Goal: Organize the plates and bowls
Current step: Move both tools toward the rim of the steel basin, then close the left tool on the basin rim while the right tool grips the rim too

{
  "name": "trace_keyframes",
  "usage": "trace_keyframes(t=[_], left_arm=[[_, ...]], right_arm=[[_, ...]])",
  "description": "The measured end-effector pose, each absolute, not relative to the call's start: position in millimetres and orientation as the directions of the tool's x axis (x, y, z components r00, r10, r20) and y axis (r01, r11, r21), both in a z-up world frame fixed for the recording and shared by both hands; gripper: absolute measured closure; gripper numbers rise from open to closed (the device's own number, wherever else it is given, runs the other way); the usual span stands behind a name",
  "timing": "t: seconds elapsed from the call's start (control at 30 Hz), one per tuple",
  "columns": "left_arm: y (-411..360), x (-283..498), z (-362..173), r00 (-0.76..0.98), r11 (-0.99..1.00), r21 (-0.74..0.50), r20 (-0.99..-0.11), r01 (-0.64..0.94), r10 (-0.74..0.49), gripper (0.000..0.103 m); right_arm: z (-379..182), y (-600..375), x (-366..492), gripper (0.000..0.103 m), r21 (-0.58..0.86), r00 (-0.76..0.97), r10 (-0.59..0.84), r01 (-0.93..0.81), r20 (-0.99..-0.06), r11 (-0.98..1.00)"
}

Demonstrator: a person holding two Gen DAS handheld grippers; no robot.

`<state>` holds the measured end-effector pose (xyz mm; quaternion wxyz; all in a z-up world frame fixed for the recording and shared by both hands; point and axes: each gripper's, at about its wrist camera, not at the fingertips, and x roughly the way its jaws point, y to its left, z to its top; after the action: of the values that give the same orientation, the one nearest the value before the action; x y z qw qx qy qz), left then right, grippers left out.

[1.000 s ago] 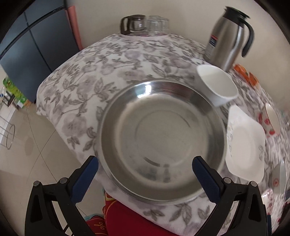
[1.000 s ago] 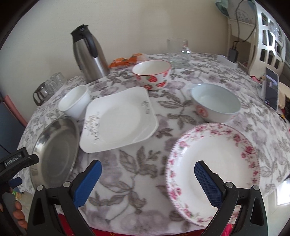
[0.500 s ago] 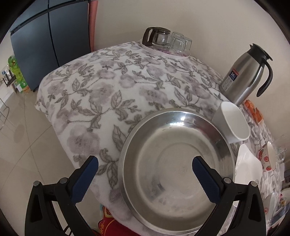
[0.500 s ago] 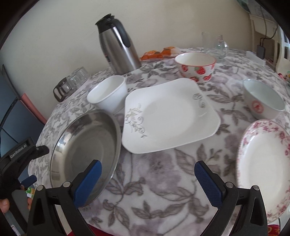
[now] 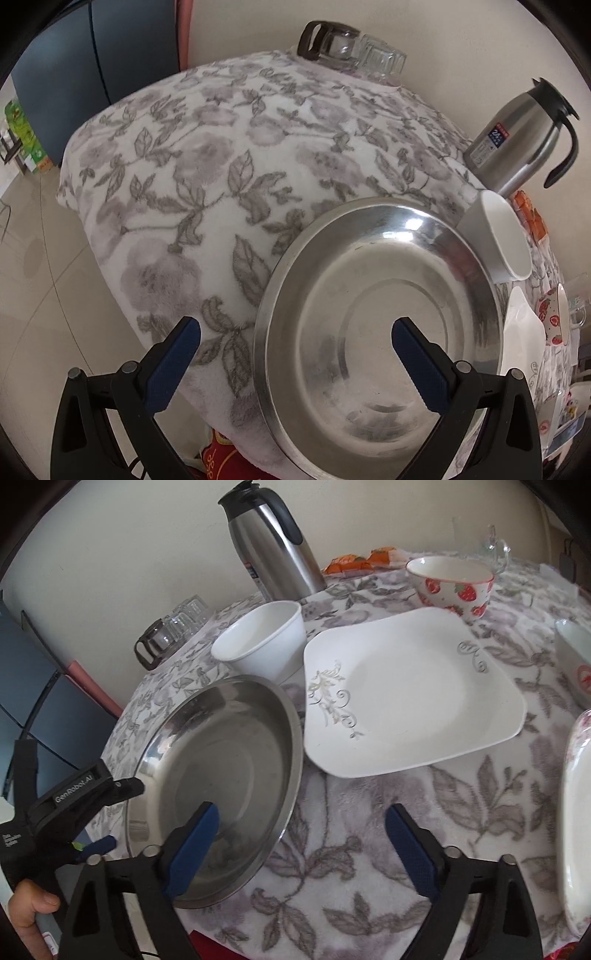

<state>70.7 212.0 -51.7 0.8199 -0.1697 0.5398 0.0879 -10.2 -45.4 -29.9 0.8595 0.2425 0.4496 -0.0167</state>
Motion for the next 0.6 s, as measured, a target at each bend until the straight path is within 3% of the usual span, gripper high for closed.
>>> trace_keyframes(t=[0.13,0.23,0.33,0.5,0.6], left_arm=[[215,75,-61,0.382,0.923,-0.186,-0.923,-0.338,-0.046,0.002],[216,78,-66,0.371,0.922,-0.194,-0.927,-0.336,-0.060,0.018],[217,83,-70,0.362,0.921,-0.207,-0.929,-0.329,-0.080,0.026],[218,90,-72,0.376,0.926,-0.201,-0.924,-0.319,-0.071,0.050],[220,95,-75,0.376,0.926,-0.194,-0.924,-0.323,-0.063,0.057]], right_arm=[[-36,-44,-4,0.035,0.439,0.590,0.231,0.237,-0.774,0.867],[-39,-42,0,0.046,0.455,0.594,0.247,0.229,-0.766,0.861],[-41,-42,5,0.052,0.461,0.596,0.253,0.226,-0.762,0.858],[-49,-42,15,0.060,0.461,0.593,0.248,0.240,-0.766,0.854],[-54,-45,19,0.063,0.457,0.595,0.230,0.263,-0.770,0.850]])
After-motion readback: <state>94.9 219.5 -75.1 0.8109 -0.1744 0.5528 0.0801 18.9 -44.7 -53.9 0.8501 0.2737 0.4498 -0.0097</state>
